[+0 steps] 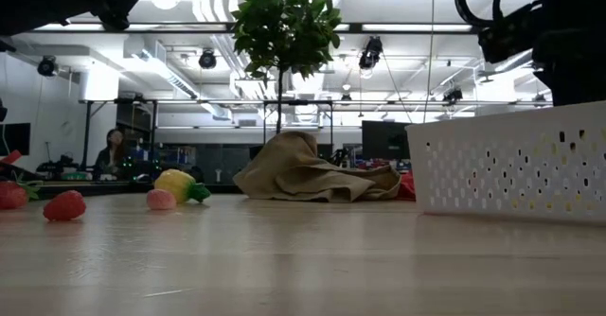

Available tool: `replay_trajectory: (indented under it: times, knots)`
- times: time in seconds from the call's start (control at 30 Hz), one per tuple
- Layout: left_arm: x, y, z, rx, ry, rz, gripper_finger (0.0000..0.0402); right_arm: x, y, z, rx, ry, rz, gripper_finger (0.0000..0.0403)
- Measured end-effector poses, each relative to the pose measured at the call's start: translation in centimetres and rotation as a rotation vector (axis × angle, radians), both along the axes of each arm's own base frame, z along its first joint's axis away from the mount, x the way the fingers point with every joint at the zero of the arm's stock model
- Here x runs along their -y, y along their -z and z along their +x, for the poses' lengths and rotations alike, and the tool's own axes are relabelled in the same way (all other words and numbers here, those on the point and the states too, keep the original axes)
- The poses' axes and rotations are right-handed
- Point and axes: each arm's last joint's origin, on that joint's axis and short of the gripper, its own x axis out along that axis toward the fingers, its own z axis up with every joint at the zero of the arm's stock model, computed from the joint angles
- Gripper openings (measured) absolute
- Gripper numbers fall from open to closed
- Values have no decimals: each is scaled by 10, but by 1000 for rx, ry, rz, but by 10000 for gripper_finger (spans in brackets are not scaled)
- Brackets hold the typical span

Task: Pick and placing Produce into tupperware
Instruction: Put the yellow lemon into the white bin, then put the yellow pineapple into the white bin

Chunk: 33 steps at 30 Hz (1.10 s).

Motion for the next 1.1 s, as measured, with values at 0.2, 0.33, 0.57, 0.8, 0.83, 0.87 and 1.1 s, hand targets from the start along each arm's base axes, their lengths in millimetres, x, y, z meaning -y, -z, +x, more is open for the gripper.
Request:
replay_trajectory:
  times: [0.2, 0.33, 0.57, 0.8, 0.83, 0.87, 1.1]
  knots:
    - [0, 0, 0, 0, 0, 0, 176, 0, 1, -1, -6, 0, 1, 214]
    - [0, 0, 0, 0, 0, 0, 176, 0, 0, 0, -6, 0, 1, 236]
    - [0, 0, 0, 0, 0, 0, 176, -1, -6, 3, 15, -15, -2, 256]
    - [0, 0, 0, 0, 0, 0, 176, -8, -32, 25, 260, -122, -162, 246]
    - [0, 0, 0, 0, 0, 0, 176, -9, -38, 30, 315, -150, -186, 244]
    - [0, 0, 0, 0, 0, 0, 176, -11, -45, 36, 367, -186, -203, 242]
    - [0, 1, 0, -3, 0, 0, 176, -27, -80, 76, 722, -473, -251, 238]
